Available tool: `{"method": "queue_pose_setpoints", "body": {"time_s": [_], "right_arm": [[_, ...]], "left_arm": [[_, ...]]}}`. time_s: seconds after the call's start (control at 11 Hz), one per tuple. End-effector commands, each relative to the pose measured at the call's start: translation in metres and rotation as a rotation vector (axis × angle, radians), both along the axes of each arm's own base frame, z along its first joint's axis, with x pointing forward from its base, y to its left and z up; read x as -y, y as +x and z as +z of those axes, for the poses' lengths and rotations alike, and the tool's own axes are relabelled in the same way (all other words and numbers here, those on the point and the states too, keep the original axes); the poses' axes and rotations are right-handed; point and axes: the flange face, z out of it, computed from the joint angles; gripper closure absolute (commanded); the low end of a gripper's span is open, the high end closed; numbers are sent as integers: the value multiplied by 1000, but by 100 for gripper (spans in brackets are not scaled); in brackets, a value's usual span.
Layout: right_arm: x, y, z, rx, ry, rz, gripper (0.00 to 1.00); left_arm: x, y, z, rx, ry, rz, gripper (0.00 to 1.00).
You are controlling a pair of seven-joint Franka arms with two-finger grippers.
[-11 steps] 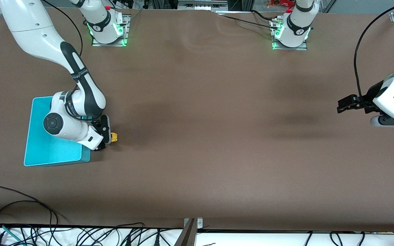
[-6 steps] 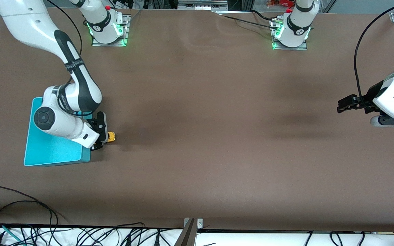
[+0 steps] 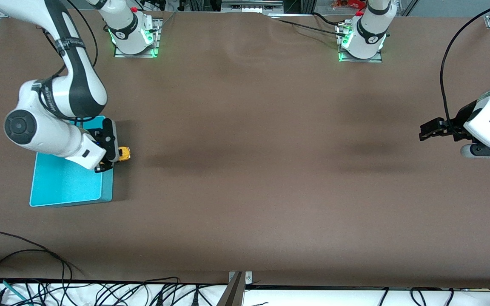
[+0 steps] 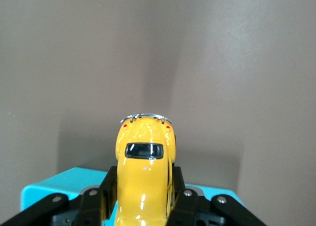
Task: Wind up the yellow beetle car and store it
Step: 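Carry the car over the teal bin and lower it inside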
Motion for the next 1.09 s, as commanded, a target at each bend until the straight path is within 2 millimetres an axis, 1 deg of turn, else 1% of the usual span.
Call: {"method": "queue_pose_setpoints", "body": {"time_s": [0.0, 0.18, 0.27, 0.36, 0.45, 0.54, 0.72, 1.0], "right_arm": [[31, -3, 26, -17, -119, 40, 100], [74, -16, 30, -32, -140, 64, 100], [101, -23, 22, -56, -129, 80, 100], [133, -31, 6, -94, -112, 93, 100], [159, -41, -15, -128, -95, 94, 100], [179, -46, -30, -156, -77, 106, 100], [201, -51, -61, -204, -38, 149, 100], [216, -56, -130, -235, 16, 175, 100]], "left_arm": [[-1, 2, 6, 11, 4, -19, 0], [-2, 2, 6, 11, 4, -17, 0], [-2, 2, 6, 11, 4, -17, 0], [-2, 2, 6, 11, 4, -17, 0], [-2, 2, 6, 11, 4, -17, 0], [-2, 2, 6, 11, 4, -17, 0], [-2, 2, 6, 11, 4, -17, 0], [-2, 2, 6, 11, 4, -19, 0]]}}
